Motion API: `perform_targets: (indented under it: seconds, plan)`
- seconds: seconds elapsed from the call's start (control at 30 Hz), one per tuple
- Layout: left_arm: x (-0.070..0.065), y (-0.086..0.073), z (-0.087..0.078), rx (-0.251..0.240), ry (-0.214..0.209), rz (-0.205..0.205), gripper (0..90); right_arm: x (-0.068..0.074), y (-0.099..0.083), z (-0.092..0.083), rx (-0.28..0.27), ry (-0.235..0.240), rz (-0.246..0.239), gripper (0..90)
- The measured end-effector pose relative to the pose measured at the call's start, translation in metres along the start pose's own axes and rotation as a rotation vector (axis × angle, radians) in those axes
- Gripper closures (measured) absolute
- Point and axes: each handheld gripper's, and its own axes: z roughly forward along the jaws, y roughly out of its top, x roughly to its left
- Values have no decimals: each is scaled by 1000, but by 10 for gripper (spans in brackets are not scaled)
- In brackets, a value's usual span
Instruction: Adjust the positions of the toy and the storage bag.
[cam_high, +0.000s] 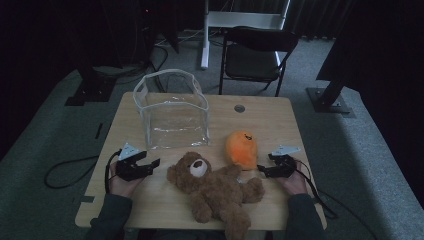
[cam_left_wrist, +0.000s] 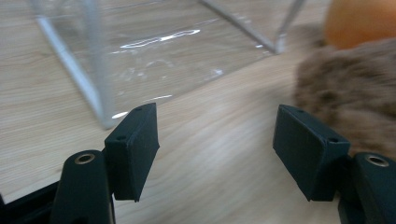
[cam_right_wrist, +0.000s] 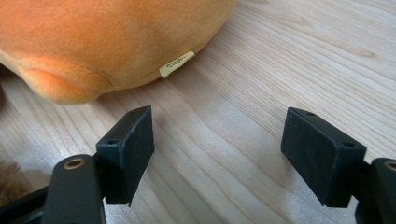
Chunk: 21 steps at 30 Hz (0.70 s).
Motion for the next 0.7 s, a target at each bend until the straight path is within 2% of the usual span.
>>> perform_targets:
  seconds: [0.03,0.07,0.3,0.33,0.37,0.5,0.53,0.63,0.7]
  plan:
    - [-6,1,-3,-4,-33,7,335,0,0,0,-2,0,1,247]
    - [-6,1,-3,-4,-33,7,338,0,0,0,-2,1,1,248]
    - [-31,5,-17,-26,-134,41,341,0,-1,0,-8,2,1,248]
    - [-31,5,-17,-26,-134,41,341,0,-1,0,-8,2,1,248]
    - [-37,3,-18,-22,-171,40,341,0,-1,0,-9,2,1,247]
    - [-43,-1,-17,-2,-195,49,340,0,-1,0,-10,3,2,248]
    - [-45,-4,-16,17,-204,48,341,0,-1,0,-10,3,2,248]
    - [-46,-8,-14,30,-208,35,340,0,-1,0,-11,3,2,247]
    - [-44,-13,-11,40,-239,-5,340,0,-2,0,-11,3,3,247]
